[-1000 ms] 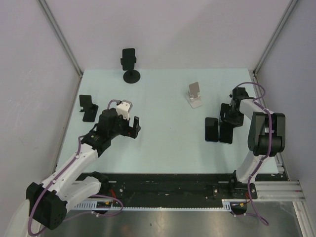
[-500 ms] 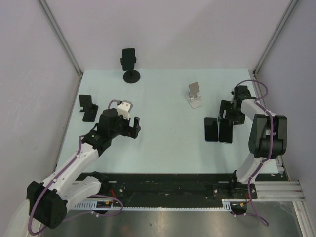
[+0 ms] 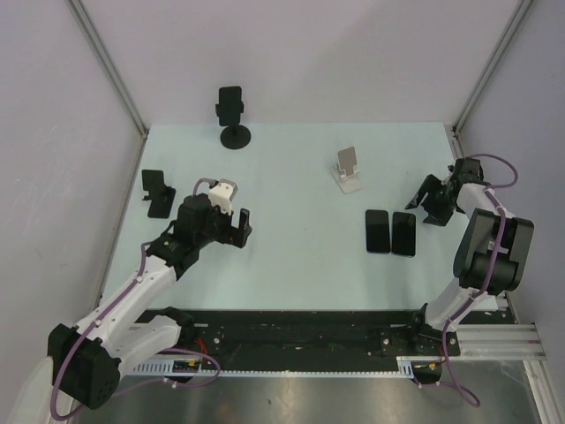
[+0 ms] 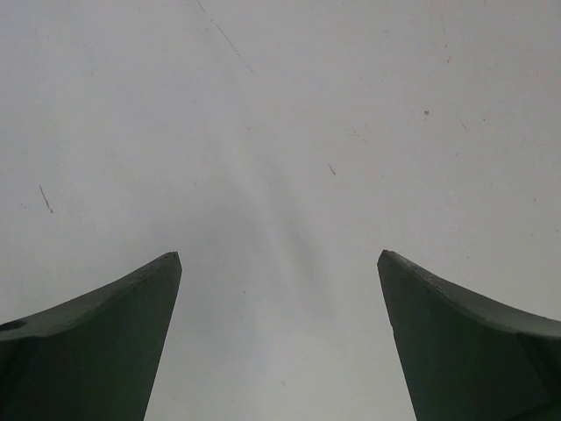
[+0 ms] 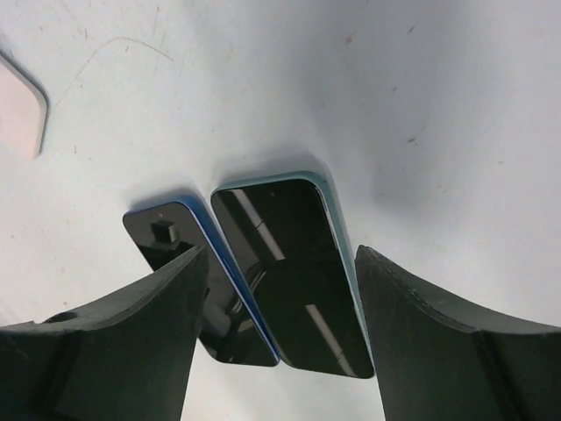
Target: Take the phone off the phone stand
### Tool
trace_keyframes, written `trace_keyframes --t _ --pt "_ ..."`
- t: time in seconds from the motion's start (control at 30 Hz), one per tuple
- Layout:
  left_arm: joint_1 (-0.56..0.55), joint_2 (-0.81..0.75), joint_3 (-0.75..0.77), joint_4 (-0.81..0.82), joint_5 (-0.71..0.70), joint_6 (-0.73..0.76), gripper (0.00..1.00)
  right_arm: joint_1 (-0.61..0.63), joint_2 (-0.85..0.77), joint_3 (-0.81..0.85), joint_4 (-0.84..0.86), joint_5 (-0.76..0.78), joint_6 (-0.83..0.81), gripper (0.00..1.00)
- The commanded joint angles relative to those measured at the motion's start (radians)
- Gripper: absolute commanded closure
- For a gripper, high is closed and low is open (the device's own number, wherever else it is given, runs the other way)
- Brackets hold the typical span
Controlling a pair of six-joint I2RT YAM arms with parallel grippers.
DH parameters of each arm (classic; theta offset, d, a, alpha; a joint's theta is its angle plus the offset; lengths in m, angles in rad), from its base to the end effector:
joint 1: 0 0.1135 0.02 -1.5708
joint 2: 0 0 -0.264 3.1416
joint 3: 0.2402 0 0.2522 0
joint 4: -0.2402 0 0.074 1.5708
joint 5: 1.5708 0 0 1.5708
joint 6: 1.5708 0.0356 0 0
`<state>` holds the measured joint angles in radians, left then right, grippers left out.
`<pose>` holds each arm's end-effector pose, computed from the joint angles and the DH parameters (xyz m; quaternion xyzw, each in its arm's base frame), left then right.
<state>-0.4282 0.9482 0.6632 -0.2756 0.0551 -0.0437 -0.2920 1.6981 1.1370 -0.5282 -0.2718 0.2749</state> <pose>0.1909 -0.0893 0.2584 0.1802 0.8561 -0.1365 0.4647 0.3312 -0.0896 0.1998 0.2381 0.9328 0.1295 0.2373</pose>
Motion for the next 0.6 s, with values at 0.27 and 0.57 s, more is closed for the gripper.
trace_keyframes --t 0.27,0.57 --pt "-0.007 -0.006 0.036 0.007 -0.009 0.027 0.0 -0.021 0.08 -0.072 0.12 -0.145 0.063 0.32" --pt "-0.007 -0.003 0.036 0.006 -0.011 0.027 0.0 0.002 0.081 -0.072 0.157 -0.182 0.084 0.33"
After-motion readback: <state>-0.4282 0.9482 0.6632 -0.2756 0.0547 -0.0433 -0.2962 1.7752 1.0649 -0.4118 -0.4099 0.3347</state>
